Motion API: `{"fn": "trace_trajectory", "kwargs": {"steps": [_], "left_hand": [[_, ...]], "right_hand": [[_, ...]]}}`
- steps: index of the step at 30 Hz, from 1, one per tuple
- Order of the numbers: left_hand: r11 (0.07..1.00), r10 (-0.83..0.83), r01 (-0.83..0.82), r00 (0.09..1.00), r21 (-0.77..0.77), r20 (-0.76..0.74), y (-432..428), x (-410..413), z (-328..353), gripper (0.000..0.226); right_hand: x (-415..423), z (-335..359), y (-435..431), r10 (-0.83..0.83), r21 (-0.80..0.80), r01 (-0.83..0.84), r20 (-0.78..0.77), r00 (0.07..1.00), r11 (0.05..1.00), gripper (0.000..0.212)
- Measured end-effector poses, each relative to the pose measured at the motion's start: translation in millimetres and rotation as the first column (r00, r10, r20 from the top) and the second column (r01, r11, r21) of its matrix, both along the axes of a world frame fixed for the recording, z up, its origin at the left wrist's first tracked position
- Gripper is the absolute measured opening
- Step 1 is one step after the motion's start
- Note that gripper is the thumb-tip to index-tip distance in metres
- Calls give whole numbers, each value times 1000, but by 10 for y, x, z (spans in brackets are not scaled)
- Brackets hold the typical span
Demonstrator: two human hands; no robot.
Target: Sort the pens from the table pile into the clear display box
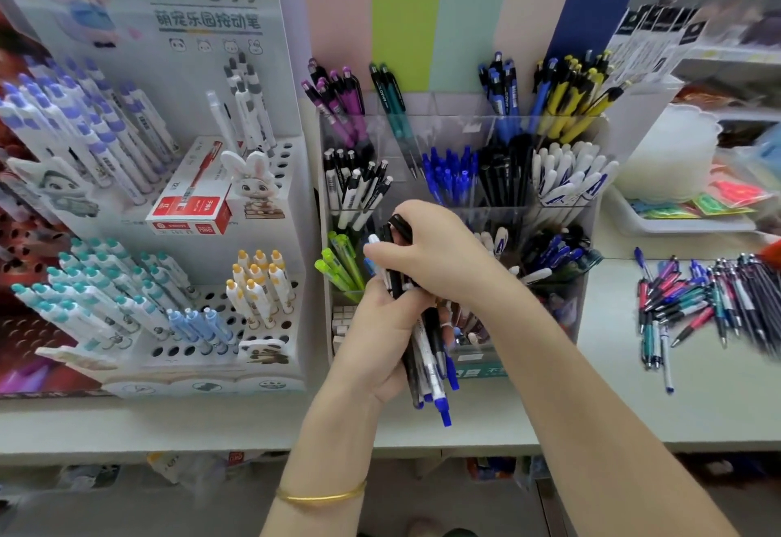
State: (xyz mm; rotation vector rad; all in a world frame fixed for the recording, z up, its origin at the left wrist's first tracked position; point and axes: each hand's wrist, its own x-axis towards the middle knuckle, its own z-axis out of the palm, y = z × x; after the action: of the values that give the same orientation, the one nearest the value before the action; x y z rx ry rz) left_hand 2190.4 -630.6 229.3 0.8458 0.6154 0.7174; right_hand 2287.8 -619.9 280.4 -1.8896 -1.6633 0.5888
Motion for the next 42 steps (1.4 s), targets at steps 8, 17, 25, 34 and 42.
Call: {"fn": "trace_trajectory", "kwargs": {"steps": [8,17,25,34,42], "left_hand": [[997,-54,59,994,-50,96,-47,146,-53,28],[949,-5,53,988,-310,155,-53,369,-109,19],[938,9,31,994,-346,112,-11,463,-32,10],[946,-2,52,988,-321,154,24,549,109,11],[931,11,63,980,-360,199,41,591,74,23]], "right_hand": [[209,-90,-92,-157,65,182,-284,946,981,25],[473,-158,-274,-198,43,442,-853,483,896,21],[984,235,-180,-368,382,687,-632,682,618,29],[1222,390,20,-470,658,565,-344,813,497,20],[1179,127,174,-403,478,323,71,912,817,18]]}}
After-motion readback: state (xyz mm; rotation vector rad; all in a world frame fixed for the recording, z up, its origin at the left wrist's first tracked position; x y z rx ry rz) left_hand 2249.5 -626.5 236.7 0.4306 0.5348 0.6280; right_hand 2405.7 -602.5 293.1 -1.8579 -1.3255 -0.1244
